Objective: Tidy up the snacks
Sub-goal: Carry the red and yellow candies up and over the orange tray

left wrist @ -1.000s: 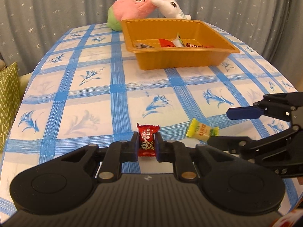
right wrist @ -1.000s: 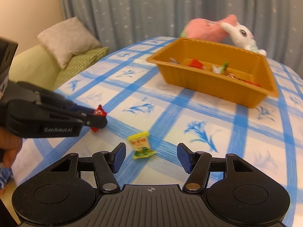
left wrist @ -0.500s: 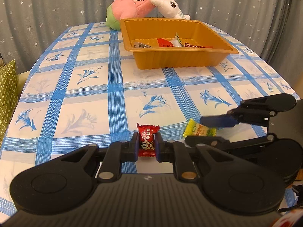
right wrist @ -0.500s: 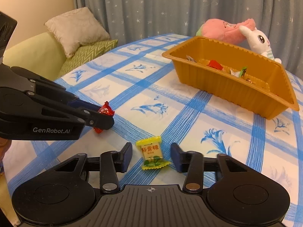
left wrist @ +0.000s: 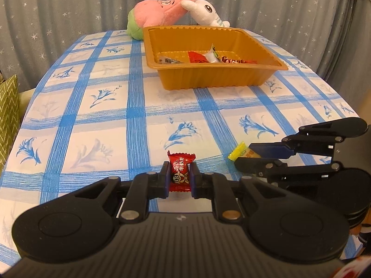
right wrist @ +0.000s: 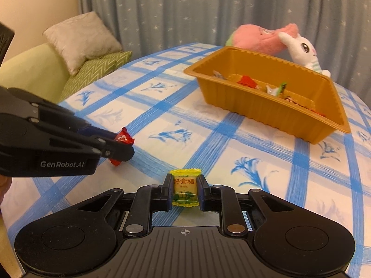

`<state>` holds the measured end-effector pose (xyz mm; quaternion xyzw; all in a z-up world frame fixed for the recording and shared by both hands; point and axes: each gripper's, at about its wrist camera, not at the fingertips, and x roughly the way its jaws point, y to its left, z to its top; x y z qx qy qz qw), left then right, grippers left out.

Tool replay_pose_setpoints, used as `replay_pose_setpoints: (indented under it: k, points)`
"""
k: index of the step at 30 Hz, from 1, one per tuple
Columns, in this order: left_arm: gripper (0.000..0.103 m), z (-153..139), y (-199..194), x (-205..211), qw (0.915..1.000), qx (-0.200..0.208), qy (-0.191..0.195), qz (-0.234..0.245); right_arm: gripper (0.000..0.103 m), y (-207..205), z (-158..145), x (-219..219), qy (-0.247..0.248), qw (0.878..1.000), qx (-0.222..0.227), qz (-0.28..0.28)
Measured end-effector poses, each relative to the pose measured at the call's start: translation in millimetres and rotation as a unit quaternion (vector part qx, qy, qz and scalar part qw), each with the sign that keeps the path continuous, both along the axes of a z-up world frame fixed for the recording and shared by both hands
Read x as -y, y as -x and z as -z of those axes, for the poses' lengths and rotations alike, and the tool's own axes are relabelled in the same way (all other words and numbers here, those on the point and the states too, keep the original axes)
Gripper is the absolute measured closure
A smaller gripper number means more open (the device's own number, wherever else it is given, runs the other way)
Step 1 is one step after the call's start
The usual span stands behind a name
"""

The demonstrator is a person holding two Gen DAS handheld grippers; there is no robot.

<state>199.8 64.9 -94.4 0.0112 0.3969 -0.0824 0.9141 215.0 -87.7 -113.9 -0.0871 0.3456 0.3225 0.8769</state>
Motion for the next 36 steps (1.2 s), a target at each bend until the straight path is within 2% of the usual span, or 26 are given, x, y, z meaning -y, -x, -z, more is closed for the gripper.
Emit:
replay_pose_setpoints:
  k: [20,36]
  points:
    - [0.088,-14.6,-10.1,17.9,0.9997,0.011,0.023,0.000,0.082,-8.3,-20.9,29.3,-0.013,0.998,0.003,0.060]
    - [0.088,-39.6,-41.4,45.0,0.9986,0.026,0.045,0.007,0.082,-43.3,-66.9,84.6,-0.041,0.991,0.021,0.130]
